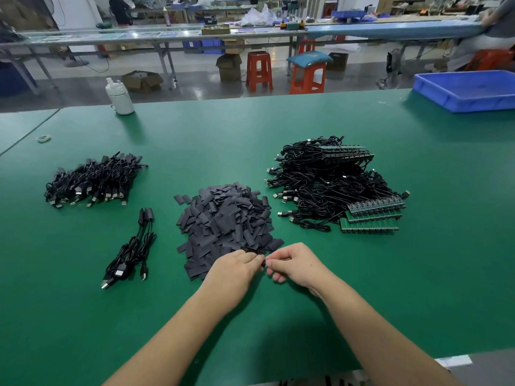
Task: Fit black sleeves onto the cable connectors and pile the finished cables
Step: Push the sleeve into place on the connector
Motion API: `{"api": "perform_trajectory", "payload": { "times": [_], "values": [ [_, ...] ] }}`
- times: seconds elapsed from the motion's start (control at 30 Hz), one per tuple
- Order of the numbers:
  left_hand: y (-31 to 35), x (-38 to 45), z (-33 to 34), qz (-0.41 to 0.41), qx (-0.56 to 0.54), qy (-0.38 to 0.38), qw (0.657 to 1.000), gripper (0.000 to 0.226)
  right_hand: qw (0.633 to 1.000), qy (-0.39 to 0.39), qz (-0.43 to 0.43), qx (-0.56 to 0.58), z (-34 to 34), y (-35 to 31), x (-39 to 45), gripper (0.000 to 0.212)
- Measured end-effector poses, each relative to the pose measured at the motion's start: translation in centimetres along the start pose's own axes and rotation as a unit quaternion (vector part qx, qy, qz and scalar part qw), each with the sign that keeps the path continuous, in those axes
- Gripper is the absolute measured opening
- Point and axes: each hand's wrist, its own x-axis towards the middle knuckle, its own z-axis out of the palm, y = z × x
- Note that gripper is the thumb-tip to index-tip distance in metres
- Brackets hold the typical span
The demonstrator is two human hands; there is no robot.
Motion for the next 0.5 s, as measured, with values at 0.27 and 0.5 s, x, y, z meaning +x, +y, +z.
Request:
{"api": "perform_trajectory", "payload": {
  "times": [0.27, 0.5],
  "values": [
    [0.6, 0.3, -0.7, -0.018, -0.027, 0.000, 0.999, 0.037, 0.999, -0.010, -0.014, -0.029, -0.1, -0.6, -0.2, 0.020],
    [0.6, 0.8, -0.4, -0.045, -0.015, -0.061, 0.997, 0.043, 0.989, 0.006, -0.046, -0.142, 0.2, -1.0, -0.7, 0.035]
  ]
}}
